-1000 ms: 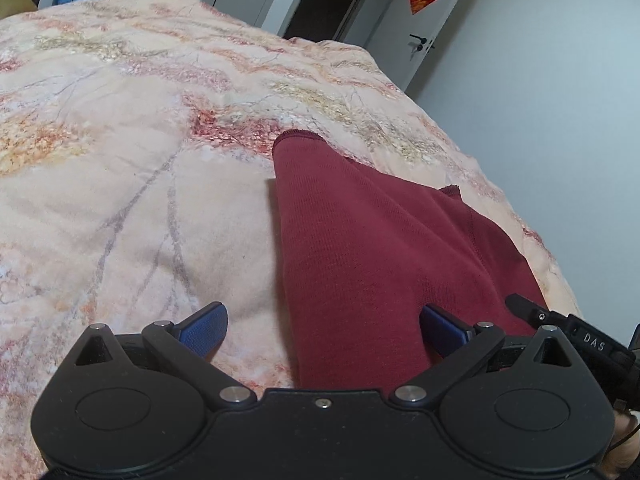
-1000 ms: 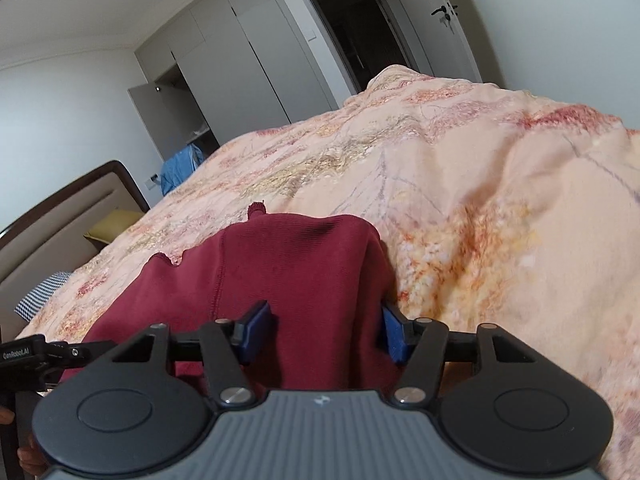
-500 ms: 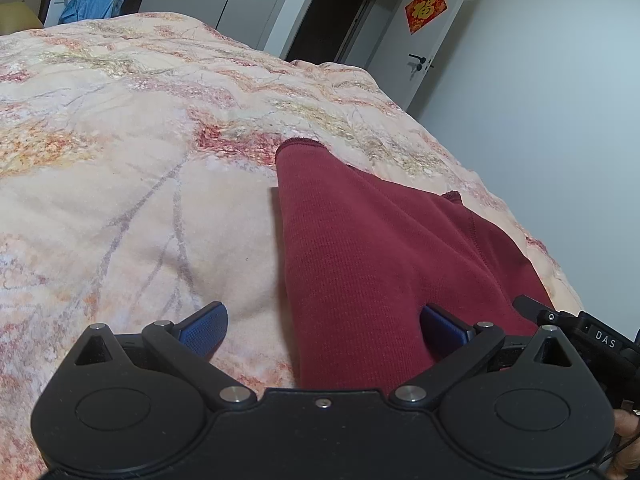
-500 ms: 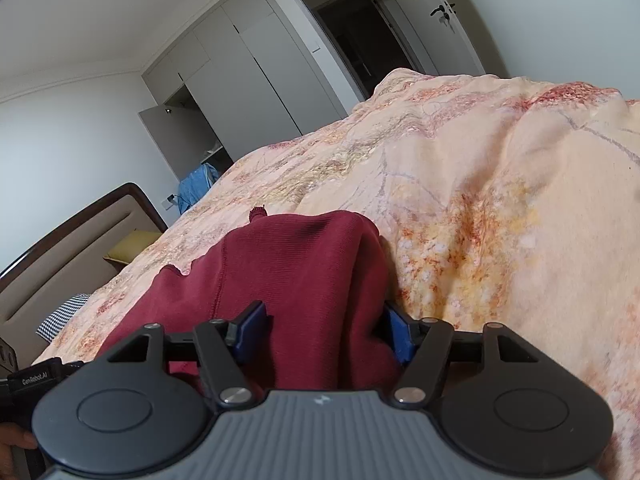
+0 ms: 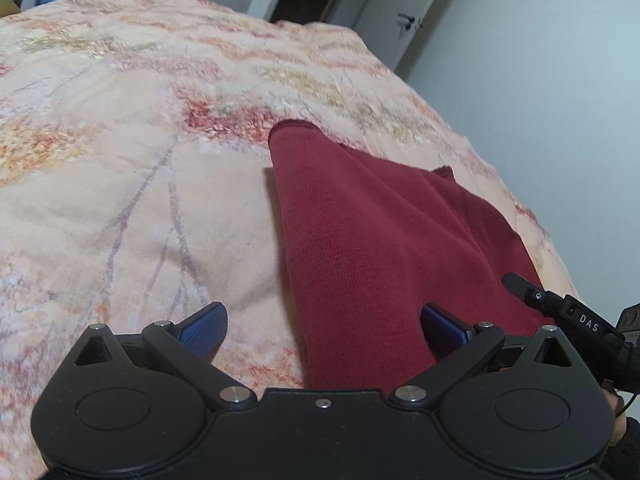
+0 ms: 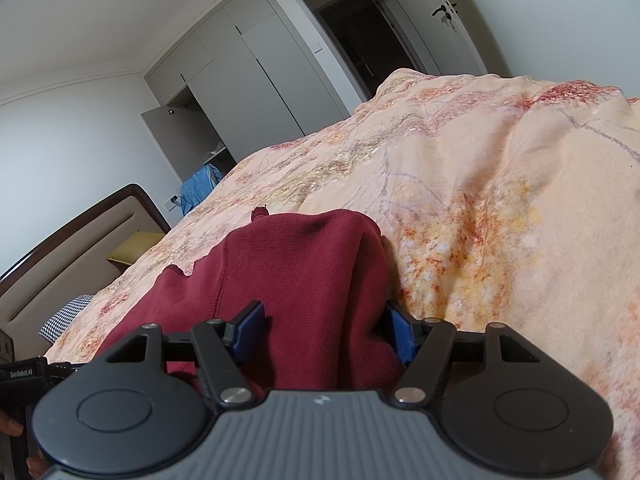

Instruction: Fold small clothes

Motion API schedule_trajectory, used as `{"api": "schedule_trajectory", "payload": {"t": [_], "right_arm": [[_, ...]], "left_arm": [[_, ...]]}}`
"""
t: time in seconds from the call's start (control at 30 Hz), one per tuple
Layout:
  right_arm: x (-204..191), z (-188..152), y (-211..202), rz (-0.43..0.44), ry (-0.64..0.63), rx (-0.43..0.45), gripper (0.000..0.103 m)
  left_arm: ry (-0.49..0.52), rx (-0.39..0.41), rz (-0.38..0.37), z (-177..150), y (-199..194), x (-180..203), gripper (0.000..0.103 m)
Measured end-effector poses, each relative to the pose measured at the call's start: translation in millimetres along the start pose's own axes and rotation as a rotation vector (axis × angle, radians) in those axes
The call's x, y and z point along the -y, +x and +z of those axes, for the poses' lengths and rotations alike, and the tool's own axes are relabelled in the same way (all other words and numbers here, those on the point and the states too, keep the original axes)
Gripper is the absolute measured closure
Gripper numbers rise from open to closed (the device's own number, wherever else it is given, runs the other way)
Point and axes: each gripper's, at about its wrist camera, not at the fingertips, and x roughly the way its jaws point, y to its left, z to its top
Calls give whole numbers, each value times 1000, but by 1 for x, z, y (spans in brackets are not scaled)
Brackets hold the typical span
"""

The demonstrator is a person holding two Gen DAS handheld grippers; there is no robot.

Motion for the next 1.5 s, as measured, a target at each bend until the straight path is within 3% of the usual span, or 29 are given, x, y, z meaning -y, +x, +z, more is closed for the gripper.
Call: {"api": "schedule_trajectory", "payload": {"t": [0.63, 0.9, 1.03, 1.1, 1.2, 1.27, 1.33, 1.5], "right_arm": [[0, 0, 0, 0, -3, -1, 32], [-4, 1, 2, -10, -15, -1, 33], [-6, 1, 3, -21, -24, -1, 35], [-11, 1, 2, -31, -43, 4, 37], [-18, 3, 0, -35, -72, 6, 51], [-24, 6, -3, -41, -98, 14, 71], [-36, 9, -6, -58, -141, 23, 81], [-66, 18, -21, -82, -243, 54, 84]], "left_arm": [[15, -59, 9, 10, 9, 6, 1], [20, -75, -3, 13, 10, 14, 12], [27, -86, -26, 15, 9, 19, 25], [33, -88, -28, 17, 9, 23, 30], [42, -78, -17, 19, 6, 29, 47], [59, -58, -10, 20, 1, 35, 60], [82, -47, 7, 22, -4, 42, 64], [127, -11, 21, 25, -22, 55, 71]]}}
